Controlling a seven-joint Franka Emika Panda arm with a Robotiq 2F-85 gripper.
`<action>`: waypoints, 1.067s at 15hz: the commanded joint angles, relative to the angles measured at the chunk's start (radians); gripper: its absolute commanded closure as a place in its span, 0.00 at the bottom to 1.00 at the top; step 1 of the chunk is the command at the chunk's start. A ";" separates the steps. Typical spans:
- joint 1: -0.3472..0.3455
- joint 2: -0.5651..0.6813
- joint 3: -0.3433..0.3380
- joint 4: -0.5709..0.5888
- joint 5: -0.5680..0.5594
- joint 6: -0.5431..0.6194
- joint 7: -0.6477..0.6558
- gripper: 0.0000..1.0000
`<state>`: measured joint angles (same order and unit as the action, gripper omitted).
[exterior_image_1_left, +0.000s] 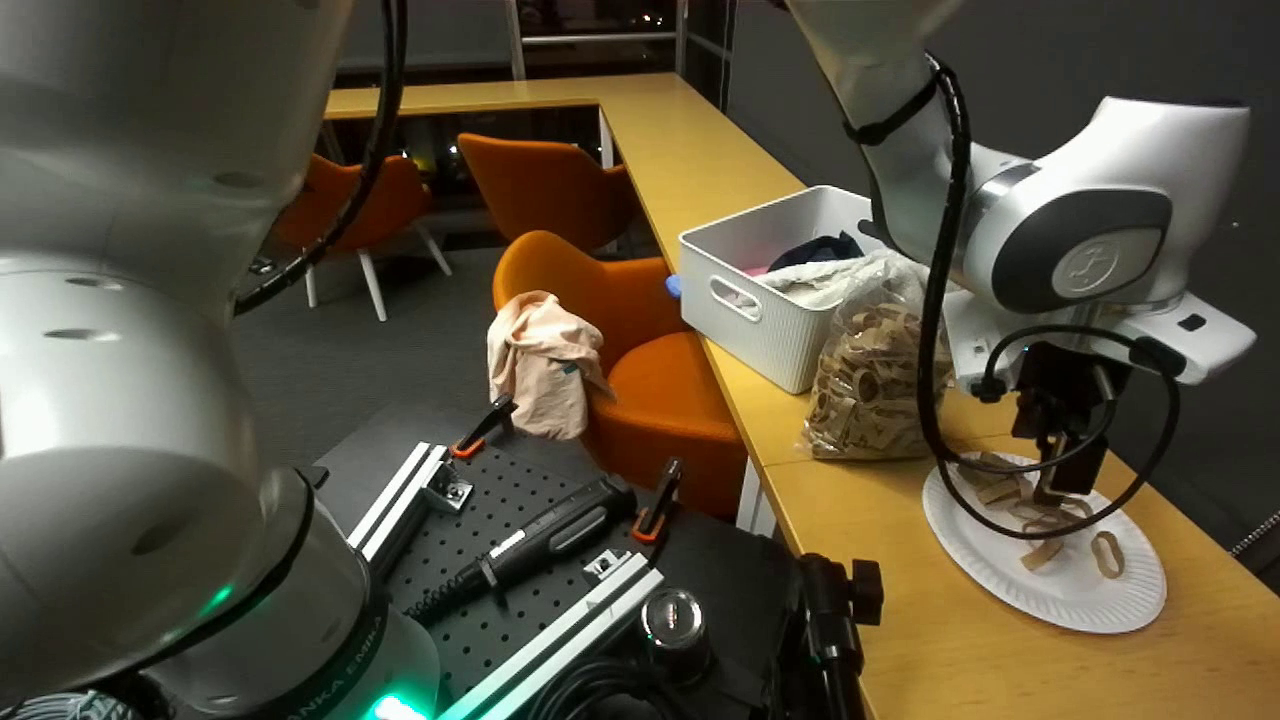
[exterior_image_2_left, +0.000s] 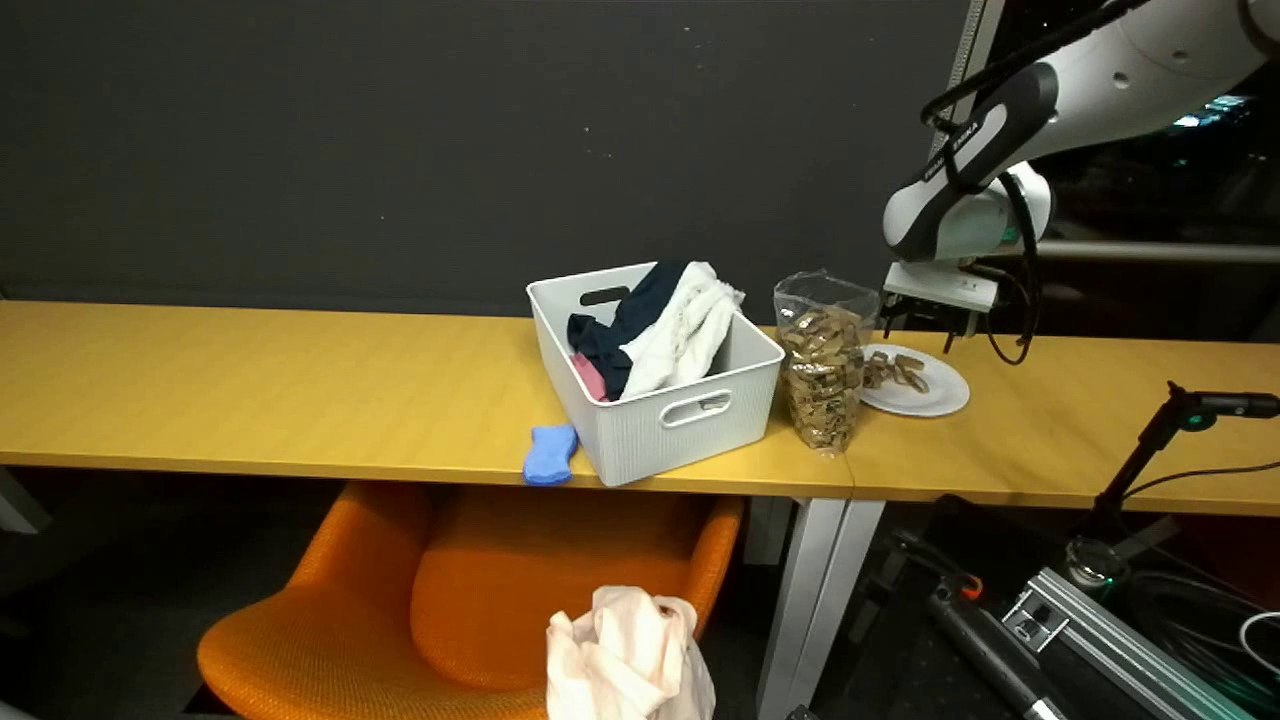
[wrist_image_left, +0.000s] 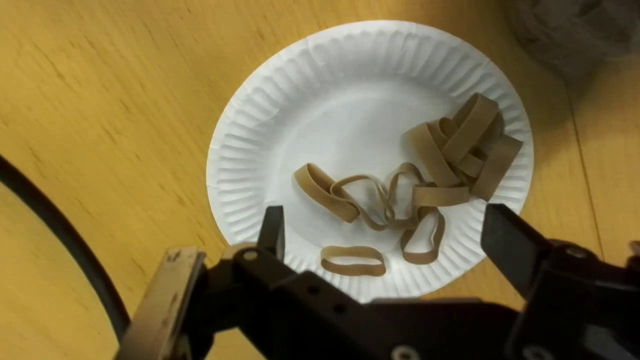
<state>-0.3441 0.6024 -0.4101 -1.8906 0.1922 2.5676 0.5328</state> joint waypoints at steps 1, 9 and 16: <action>-0.016 0.065 0.035 0.052 0.046 0.052 -0.008 0.00; -0.008 0.217 0.052 0.168 0.107 0.137 0.017 0.00; -0.006 0.314 0.039 0.245 0.102 0.164 0.054 0.00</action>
<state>-0.3441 0.8734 -0.3680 -1.6933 0.2793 2.7119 0.5707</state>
